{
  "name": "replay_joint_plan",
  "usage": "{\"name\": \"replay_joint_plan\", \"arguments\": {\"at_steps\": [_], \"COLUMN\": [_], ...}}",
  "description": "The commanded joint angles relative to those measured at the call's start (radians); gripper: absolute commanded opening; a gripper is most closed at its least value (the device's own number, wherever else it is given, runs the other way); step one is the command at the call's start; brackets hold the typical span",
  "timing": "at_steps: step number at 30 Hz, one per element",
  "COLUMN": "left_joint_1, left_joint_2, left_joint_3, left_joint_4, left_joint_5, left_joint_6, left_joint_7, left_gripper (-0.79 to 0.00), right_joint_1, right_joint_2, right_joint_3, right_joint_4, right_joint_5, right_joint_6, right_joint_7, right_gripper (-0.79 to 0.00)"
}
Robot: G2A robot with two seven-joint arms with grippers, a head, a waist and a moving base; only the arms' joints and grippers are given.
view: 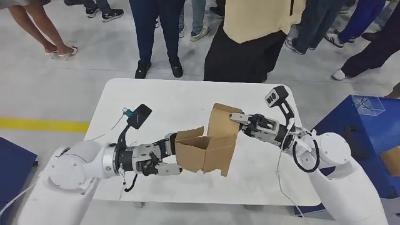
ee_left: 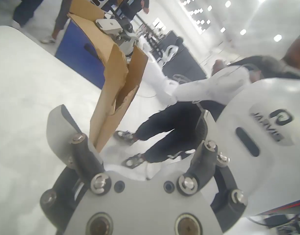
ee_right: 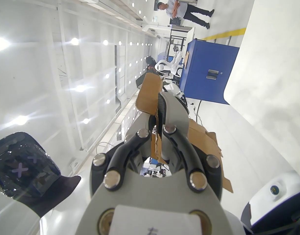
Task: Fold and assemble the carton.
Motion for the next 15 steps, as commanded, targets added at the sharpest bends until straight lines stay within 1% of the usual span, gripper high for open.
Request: {"name": "replay_joint_plan", "arguments": {"at_steps": [1, 4, 8, 11, 15], "left_joint_1": [0.006, 0.000, -0.016, -0.033, -0.085], "left_joint_2": [0.001, 0.001, 0.000, 0.000, -0.006], "left_joint_3": [0.012, 0.046, 0.080, 0.116, 0.190], "left_joint_4": [-0.034, -0.075, -0.109, -0.147, -0.154], "left_joint_5": [0.062, 0.095, 0.094, 0.109, 0.127], "left_joint_6": [-0.031, -0.073, -0.113, -0.108, -0.077], "left_joint_7": [0.004, 0.004, 0.024, 0.006, 0.003], "left_gripper": [0.000, 0.000, 0.000, 0.000, 0.000], "right_joint_1": [-0.003, -0.002, 0.013, 0.026, 0.038], "right_joint_2": [-0.002, -0.005, -0.009, -0.012, -0.017], "right_joint_3": [-0.003, -0.007, -0.013, -0.016, -0.029], "right_joint_4": [-0.007, -0.013, -0.003, 0.001, 0.004], "right_joint_5": [-0.007, -0.019, -0.035, -0.035, -0.023], "right_joint_6": [-0.001, -0.004, -0.005, -0.003, 0.006], "right_joint_7": [-0.015, -0.035, -0.060, -0.058, -0.038], "right_gripper": [-0.785, -0.785, -0.785, -0.785, -0.785]}}
